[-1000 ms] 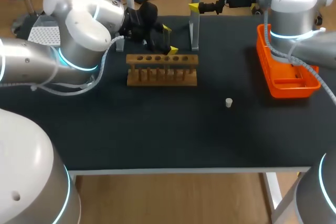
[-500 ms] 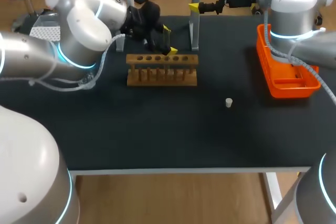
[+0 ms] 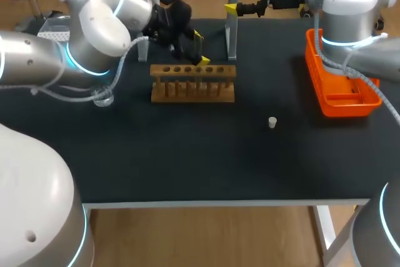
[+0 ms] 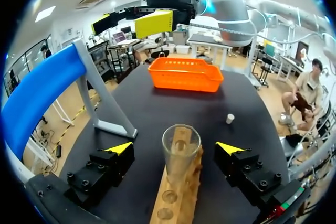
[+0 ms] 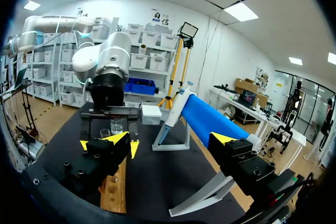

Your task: Invert the test tube, pick up the pipette, mount the tip to pipette, aspirate from beaker and dispense into the tube, eject the tip, return the pipette, and cap with the stopper.

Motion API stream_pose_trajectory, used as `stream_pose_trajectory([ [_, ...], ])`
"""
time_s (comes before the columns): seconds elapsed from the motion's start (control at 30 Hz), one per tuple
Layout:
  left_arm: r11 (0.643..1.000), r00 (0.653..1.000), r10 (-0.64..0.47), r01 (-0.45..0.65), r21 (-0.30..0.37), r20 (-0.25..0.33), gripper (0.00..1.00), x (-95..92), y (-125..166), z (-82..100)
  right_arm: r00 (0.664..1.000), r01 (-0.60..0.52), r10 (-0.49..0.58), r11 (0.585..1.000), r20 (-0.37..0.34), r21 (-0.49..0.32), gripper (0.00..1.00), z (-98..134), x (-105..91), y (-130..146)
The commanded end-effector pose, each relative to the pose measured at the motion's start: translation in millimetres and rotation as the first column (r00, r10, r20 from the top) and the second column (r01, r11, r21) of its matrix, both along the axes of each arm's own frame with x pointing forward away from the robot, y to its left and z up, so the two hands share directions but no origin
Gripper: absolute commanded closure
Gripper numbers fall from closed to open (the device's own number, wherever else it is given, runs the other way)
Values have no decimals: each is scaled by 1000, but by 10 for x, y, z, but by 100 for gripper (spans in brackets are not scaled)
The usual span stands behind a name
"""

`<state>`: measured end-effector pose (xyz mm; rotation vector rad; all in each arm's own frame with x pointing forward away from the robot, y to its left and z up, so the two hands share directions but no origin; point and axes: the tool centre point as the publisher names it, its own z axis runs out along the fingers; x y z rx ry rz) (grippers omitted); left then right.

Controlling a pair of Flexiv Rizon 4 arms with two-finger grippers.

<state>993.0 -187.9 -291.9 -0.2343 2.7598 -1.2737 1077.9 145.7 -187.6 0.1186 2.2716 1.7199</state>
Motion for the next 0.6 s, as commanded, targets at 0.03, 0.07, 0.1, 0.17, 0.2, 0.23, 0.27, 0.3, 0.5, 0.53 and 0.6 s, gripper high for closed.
stream_pose_trajectory([
  [0.03,1000,1000,-1,1,3,-4,0,7,17,10,1000,-5,5,1000,-2,-2,0,0,16,-5],
  [0.07,1000,1000,1,-1,2,-4,0,6,22,7,1000,-5,5,1000,-2,-2,0,0,16,-5],
  [0.1,1000,1000,3,-3,2,-3,0,5,28,1,1000,-5,5,1000,-2,-2,0,0,16,-5],
  [0.17,1000,1000,11,-11,1,-5,0,2,35,-8,1000,-5,5,1000,-2,-2,0,0,16,-5],
  [0.2,1000,1000,12,-12,-1,-5,0,1,38,-10,1000,-5,5,1000,-2,-2,0,0,16,-5],
  [0.23,1000,1000,12,-12,-1,-4,0,0,40,-12,1000,-5,5,1000,-2,-2,0,0,16,-5],
  [0.27,1000,1000,13,-13,-2,-4,0,-2,42,-14,1000,-5,5,1000,-2,-2,0,0,16,-5],
  [0.3,1000,1000,14,-14,-3,-4,0,-4,44,-15,1000,-5,5,1000,-2,-2,0,0,16,-5],
  [0.5,1000,1000,13,-14,-3,-6,0,-12,60,-22,1000,-5,5,1000,-2,-2,0,0,16,-5],
  [0.53,1000,1000,13,-13,-3,-6,0,-13,63,-22,1000,-5,5,1000,-2,-2,0,0,16,-5],
  [0.6,1000,1000,11,-11,-4,-8,0,-15,71,-26,1000,-5,5,1000,-2,-2,0,0,16,-5],
])
